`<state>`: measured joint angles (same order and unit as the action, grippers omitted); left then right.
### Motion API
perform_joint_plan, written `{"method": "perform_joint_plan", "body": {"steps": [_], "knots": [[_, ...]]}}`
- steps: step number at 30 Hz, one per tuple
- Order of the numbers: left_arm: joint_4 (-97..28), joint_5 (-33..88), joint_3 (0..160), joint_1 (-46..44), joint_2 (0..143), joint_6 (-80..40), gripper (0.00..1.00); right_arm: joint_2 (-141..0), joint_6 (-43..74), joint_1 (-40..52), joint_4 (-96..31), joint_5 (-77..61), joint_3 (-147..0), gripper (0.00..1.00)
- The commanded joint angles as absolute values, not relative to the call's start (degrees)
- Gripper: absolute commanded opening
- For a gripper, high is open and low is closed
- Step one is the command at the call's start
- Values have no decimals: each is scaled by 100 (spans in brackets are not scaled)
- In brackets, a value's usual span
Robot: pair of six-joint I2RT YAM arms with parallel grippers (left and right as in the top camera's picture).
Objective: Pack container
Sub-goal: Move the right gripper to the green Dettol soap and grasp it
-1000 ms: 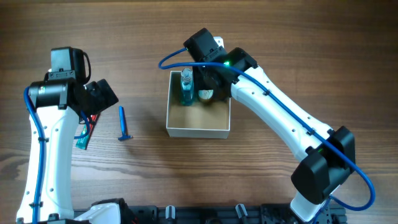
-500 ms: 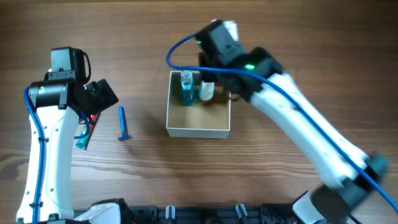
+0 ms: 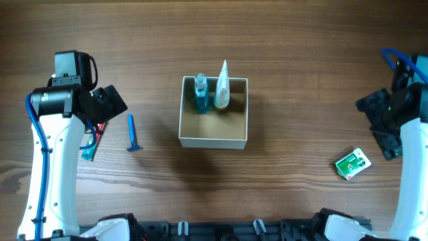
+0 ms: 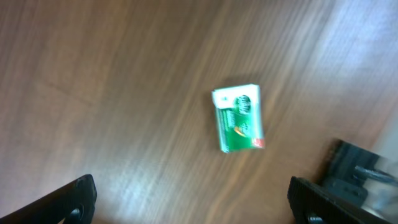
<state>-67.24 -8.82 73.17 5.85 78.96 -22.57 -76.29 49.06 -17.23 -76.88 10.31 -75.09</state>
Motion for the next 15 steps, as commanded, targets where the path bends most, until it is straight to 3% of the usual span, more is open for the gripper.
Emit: {"method": "perform_joint_plan", "body": {"steps": [1,6,15], "knots": [[-6733,-1013,7417,607,7909,-2141,100,-7585,4484,-2158,-7192,377,-6567,100],[-6735,-1013,7417,607,7909,-2141,100,-7592,4097,-2637,-6250,395,-5374,100],[-6735,-1013,7417,607,7909,-2141,100,-7609,3544,-2665,-4191,1072,-3656,100]]}}
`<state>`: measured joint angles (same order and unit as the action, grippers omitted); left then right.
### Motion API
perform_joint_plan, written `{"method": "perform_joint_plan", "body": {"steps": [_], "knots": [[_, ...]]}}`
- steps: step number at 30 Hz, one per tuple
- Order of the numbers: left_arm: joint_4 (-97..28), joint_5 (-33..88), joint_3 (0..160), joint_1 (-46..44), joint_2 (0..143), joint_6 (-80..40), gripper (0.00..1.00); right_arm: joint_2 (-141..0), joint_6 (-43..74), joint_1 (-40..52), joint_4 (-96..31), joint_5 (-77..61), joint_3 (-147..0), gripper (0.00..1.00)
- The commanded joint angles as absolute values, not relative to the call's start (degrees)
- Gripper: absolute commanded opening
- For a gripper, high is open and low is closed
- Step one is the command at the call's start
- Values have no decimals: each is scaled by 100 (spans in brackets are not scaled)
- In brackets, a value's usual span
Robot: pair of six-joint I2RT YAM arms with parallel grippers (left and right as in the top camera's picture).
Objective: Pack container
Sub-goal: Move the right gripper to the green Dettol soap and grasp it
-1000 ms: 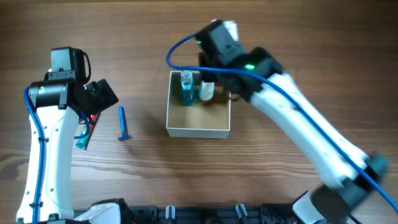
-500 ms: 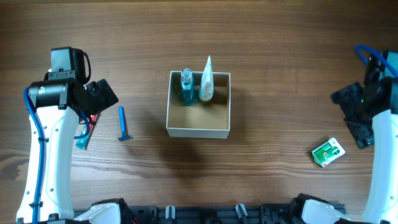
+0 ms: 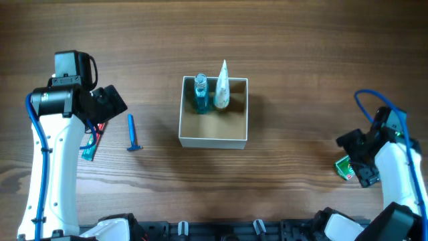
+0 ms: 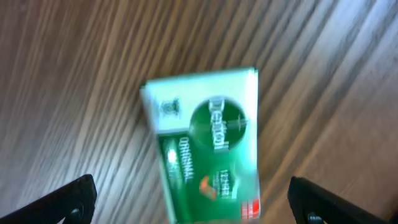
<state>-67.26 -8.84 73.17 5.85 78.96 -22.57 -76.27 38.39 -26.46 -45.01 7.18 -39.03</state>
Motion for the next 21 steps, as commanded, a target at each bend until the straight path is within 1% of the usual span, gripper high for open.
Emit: {"method": "perform_joint_plan", "body": {"steps": [1,6,14,15,17,19,21], "knots": [[-6735,-1013,7417,607,7909,-2141,100,-7625,3461,-2665,-3986,1074,-3524,100],[-6737,-1013,7417,607,7909,-2141,100,-7754,3138,-2665,-3221,1070,-3232,100],[-6761,-1013,7417,607,7909,-2141,100,-8517,2998,-2665,-3131,1048,-3229,99],[-6770,-1013,7417,607,7909,-2141,100,-8536,2998,-2665,-3131,1048,-3229,95],[-6781,-1013,7417,607,7909,-2141,100,-8534,2998,-2665,-3135,1048,-3229,81],[-6781,-1013,7417,607,7909,-2141,100,-8534,2995,-2665,-3151,1048,-3229,75],[-6781,-1013,7417,607,7909,-2141,100,-8534,2995,-2665,-3175,1048,-3229,66]]}}
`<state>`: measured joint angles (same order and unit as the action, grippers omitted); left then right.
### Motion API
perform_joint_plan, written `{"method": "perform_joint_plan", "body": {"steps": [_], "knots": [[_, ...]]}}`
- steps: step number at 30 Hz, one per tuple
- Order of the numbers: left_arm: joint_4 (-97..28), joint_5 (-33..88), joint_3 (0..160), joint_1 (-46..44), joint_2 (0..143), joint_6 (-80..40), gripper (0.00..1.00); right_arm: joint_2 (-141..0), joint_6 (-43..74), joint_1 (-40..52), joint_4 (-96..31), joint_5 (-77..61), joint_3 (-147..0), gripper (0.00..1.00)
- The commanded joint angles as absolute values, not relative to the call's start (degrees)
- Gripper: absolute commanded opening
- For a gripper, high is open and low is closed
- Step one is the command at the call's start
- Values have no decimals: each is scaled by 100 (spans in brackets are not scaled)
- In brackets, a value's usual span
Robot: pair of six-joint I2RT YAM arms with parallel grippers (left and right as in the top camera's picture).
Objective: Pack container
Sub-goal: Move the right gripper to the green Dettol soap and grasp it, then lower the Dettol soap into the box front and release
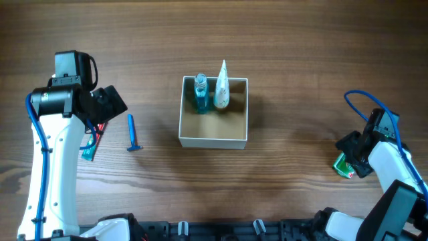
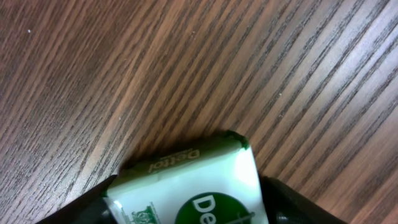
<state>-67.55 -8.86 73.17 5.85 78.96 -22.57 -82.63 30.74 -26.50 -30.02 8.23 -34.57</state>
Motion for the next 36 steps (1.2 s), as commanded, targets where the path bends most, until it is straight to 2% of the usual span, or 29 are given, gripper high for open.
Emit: {"method": "perform_joint_plan", "body": {"steps": [1,3,6,7,8,9,12,13,17,20,23,25,28,31,36], "knots": [[-6783,-1013,7417,607,7909,-2141,100,-8534,2995,-2665,-3181,1046,-3229,64],[-6783,-1013,7417,607,7909,-2141,100,-8534,2998,-2665,-3192,1026,-3229,62],[-6781,-1013,7417,607,7909,-2141,100,-8530,2995,-2665,-3208,1024,-3232,49],[-6783,-1013,7417,607,7909,-2141,100,-8530,2998,-2665,-3229,991,-3251,44],[-6781,-1013,7417,607,7909,-2141,100,-8527,2969,-2665,-3286,858,-3315,33],[-6783,-1013,7417,607,7909,-2141,100,-8523,2947,-2665,-3404,735,-3444,27],[-6781,-1013,7417,607,7909,-2141,100,-8366,2458,-2633,-4073,130,-4254,7],[-6779,-1013,7417,607,7909,-2141,100,-8254,2261,-2563,-4359,-54,-4641,4],[-6777,-1013,7417,607,7909,-2141,100,-7778,1017,-1863,-5170,-1081,-6139,4],[-6777,-1013,7417,607,7909,-2141,100,-7439,-84,-615,-5586,-1507,-7148,4],[-6777,-1011,7417,607,7909,-2143,100,-7310,-884,1011,-5610,-1439,-7561,4],[-6777,-1013,7417,607,7909,-2143,100,-7369,-980,2154,-5527,-838,-7570,4],[-6777,-1011,7417,607,7909,-2143,100,-7620,-1216,3229,-5266,-97,-7568,4],[-6777,-1011,7417,607,7909,-2143,100,-8077,-1358,3701,-4783,303,-7568,4],[-6777,-1013,7417,607,7909,-2143,100,-9032,-1651,3717,-4519,-3,-7568,4]]}}
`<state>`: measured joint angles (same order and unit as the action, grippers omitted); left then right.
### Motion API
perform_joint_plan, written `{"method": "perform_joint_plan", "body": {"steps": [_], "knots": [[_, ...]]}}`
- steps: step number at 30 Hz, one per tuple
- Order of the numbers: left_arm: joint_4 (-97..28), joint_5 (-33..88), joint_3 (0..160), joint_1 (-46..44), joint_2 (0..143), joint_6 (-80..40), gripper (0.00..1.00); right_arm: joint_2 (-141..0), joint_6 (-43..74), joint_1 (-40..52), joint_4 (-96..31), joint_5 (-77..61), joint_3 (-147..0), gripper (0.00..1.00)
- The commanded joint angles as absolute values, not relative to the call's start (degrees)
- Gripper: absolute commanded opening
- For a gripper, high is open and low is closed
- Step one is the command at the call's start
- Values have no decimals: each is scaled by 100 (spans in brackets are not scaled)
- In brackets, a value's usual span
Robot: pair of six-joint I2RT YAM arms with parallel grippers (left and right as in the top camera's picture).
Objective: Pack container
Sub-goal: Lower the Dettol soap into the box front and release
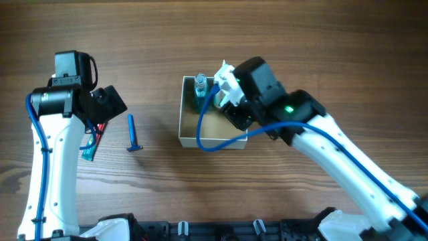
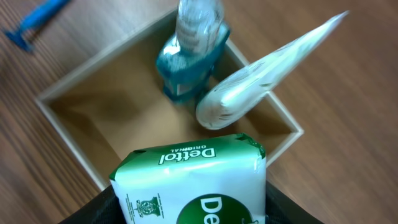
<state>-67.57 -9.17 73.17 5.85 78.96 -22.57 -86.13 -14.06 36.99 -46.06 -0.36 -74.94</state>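
The container is a white open box [image 1: 212, 142] mid-table, and its brown floor [image 2: 118, 118] shows in the right wrist view. A blue bottle [image 2: 193, 43] and a white tube [image 2: 261, 81] stand at its far side. My right gripper [image 2: 189, 214] is shut on a green Dettol soap bar [image 2: 193, 180], which hangs over the box's near right corner. In the overhead view the right gripper [image 1: 235, 112] covers the soap. My left gripper [image 1: 107, 100] stays at the far left; its jaws cannot be made out.
A blue razor [image 1: 133, 134] lies on the wood left of the box. A red and teal packet [image 1: 91, 142] lies partly under the left arm. The right arm stretches from the front right corner across to the box.
My right gripper, then down at the soap bar on the table's right edge, now holds it over the box's right side. The left arm has not moved.
The soap lay on the wood at the far right with my right gripper open above it. The gripper was then lower, close over the bar, then around it on the table. Now the bar hangs in the gripper over the box.
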Motion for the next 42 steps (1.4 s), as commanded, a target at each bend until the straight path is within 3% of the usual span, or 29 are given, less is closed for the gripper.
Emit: {"method": "perform_joint_plan", "body": {"steps": [1,5,8,12,16,19,22,25,27,29,36,42], "knots": [[-6777,-1013,7417,607,7909,-2143,100,-9155,-1643,3717,-4495,-8,-7568,4],[-6777,-1013,7417,607,7909,-2143,100,-9507,-1629,3717,-4456,-27,-7568,10],[-6777,-1013,7417,607,7909,-2143,100,-9515,-1634,3717,-4418,-115,-7568,67],[-6777,-1013,7417,607,7909,-2143,100,-9515,-1629,3717,-4423,-139,-7568,83],[-6781,-1013,7417,607,7909,-2141,100,-9124,-1396,3872,-4615,-27,-7664,84],[-6799,-1013,7417,607,7907,-2141,100,-8117,-134,3839,-4519,1125,-7677,85],[-6792,-1013,7417,607,7909,-2141,100,-7295,1577,3131,-4812,2126,-7675,90],[-6711,-941,7417,607,7909,-2139,100,-7185,2650,1754,-5387,1485,-7607,98],[-6683,-731,7404,607,7937,-2145,100,-7413,2689,878,-5498,574,-7439,100],[-6582,-729,7356,600,8016,-2154,100,-7631,2696,580,-5487,370,-7271,100],[-6298,-692,7218,585,9397,-2121,99,-8746,2700,499,-5548,351,-7070,100],[-6211,-648,7216,462,10442,-2121,97,-8873,2698,499,-5531,353,-7070,100]]}}
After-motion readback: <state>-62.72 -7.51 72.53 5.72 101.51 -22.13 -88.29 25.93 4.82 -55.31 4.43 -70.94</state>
